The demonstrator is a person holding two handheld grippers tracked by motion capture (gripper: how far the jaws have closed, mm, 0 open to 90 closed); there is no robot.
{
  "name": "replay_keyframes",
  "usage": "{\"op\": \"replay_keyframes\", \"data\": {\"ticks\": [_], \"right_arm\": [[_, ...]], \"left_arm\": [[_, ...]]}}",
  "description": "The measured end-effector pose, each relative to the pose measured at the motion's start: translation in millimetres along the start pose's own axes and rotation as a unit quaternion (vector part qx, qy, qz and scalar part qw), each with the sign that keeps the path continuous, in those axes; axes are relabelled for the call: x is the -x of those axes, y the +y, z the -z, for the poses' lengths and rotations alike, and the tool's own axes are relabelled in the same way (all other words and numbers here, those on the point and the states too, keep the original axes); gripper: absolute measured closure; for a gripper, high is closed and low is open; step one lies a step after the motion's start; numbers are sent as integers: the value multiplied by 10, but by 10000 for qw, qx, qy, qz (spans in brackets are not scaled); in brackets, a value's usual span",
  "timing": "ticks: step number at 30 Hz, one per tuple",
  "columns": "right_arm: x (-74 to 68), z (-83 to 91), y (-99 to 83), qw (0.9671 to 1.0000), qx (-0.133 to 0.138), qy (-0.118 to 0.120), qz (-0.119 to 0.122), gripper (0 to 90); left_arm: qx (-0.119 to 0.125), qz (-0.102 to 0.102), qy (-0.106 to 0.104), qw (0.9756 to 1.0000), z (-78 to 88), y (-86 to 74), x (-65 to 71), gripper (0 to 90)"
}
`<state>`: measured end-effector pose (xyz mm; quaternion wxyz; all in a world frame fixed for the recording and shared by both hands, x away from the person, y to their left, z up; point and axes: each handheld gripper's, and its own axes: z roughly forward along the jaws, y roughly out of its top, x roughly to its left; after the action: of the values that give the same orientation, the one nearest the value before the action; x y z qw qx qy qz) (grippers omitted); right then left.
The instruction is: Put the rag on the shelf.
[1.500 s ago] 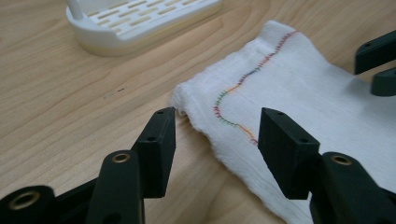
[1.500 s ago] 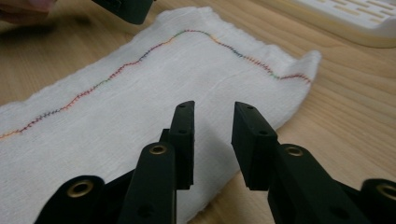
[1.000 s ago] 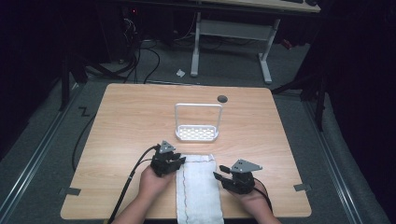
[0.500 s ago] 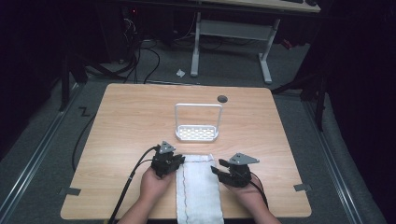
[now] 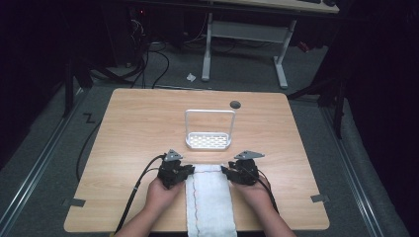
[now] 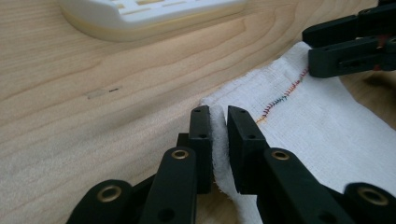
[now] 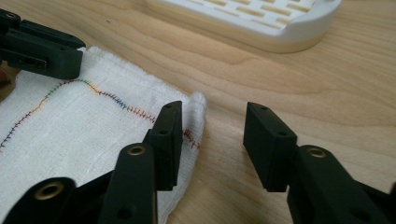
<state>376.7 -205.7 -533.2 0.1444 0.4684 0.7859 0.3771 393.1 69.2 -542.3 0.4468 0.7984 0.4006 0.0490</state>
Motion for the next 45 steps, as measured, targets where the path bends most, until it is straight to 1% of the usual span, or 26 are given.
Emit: {"op": "replay_keyframes", "data": {"ticks": [1, 3, 5, 6, 7, 8, 9, 10, 11, 12, 13, 14, 15, 16, 17, 19, 21, 23, 26, 28, 34, 36, 39, 40, 42, 45], "right_arm": [[-3, -15, -4, 9999, 33, 76, -58, 631], [-22, -27, 10, 9999, 1, 72, -95, 654], [-56, -43, 28, 9999, -49, 105, 20, 684], [-56, -43, 28, 9999, -49, 105, 20, 684], [-69, -46, 30, 9999, -59, 108, 55, 713], [-102, -49, 12, 9999, -39, 156, 39, 778], [-105, -49, 2, 9998, -27, 199, -6, 807], [-105, -49, 2, 9998, -27, 199, -6, 807], [-106, -52, -10, 9996, 5, 276, -78, 829], [-113, -51, -12, 9995, 18, 309, -65, 854], [-113, -51, -12, 9995, 18, 309, -65, 854], [-122, -42, -8, 9996, 51, 291, 15, 857], [-122, -42, -8, 9996, 51, 291, 15, 857], [-129, -33, -8, 9996, 67, 290, -7, 857], [-137, -15, -8, 9994, 124, 312, -38, 857], [-174, 31, -1, 9990, 285, 348, 33, 858], [-222, 76, 4, 9983, 438, 342, 179, 859], [-260, 112, 7, 9976, 533, 356, 250, 859], [-312, 179, 16, 9960, 752, 358, 329, 859], [-336, 219, 15, 9950, 868, 329, 378, 859], [-382, 369, 10, 9904, 1277, 302, 436, 857], [-399, 421, 19, 9899, 1325, 269, 436, 857], [-433, 525, 26, 9874, 1494, 242, 466, 857], [-451, 564, 29, 9865, 1550, 242, 481, 857], [-494, 637, 38, 9842, 1662, 246, 565, 857], [-562, 723, 63, 9804, 1817, 174, 743, 856]], "left_arm": [[-13, 22, -31, 10000, 8, -4, -8, 804], [9, -19, 6, 10000, 6, -8, 5, 804], [10, -32, 39, 10000, 2, -7, 15, 808], [3, -61, 49, 10000, 0, -4, 19, 808], [-26, -98, 41, 9999, 0, 4, 17, 808], [-73, -48, -5, 10000, 11, 9, -2, 817], [-73, -48, -5, 10000, 11, 9, -2, 823], [-69, -2, -9, 10000, 16, 4, -3, 823], [-71, -34, 5, 10000, 19, 1, 5, 825], [-49, -56, 17, 10000, 28, -1, 14, 828], [-49, -56, 17, 10000, 28, -1, 14, 828], [135, -37, -39, 9999, 68, -10, 18, 829], [135, -37, -39, 9999, 68, -10, 18, 830], [250, -52, -20, 9997, 101, -15, 30, 830], [323, -102, 37, 9994, 136, -21, 49, 831], [467, -117, 72, 9988, 195, -45, 68, 832], [512, -117, 96, 9986, 232, -60, 85, 832], [608, -149, 138, 9979, 278, -66, 107, 833], [709, -105, 121, 9974, 321, -57, 129, 833], [780, -127, 122, 9968, 348, -52, 148, 833], [1085, -210, 116, 9938, 439, -31, 252, 830], [1151, -288, 158, 9928, 464, -33, 291, 830], [1321, -118, 150, 9910, 509, -86, 335, 830], [1365, -115, 160, 9904, 534, -100, 362, 830], [1499, -197, 235, 9882, 598, -109, 433, 830], [1744, -323, 315, 9836, 712, -89, 520, 829]]}}
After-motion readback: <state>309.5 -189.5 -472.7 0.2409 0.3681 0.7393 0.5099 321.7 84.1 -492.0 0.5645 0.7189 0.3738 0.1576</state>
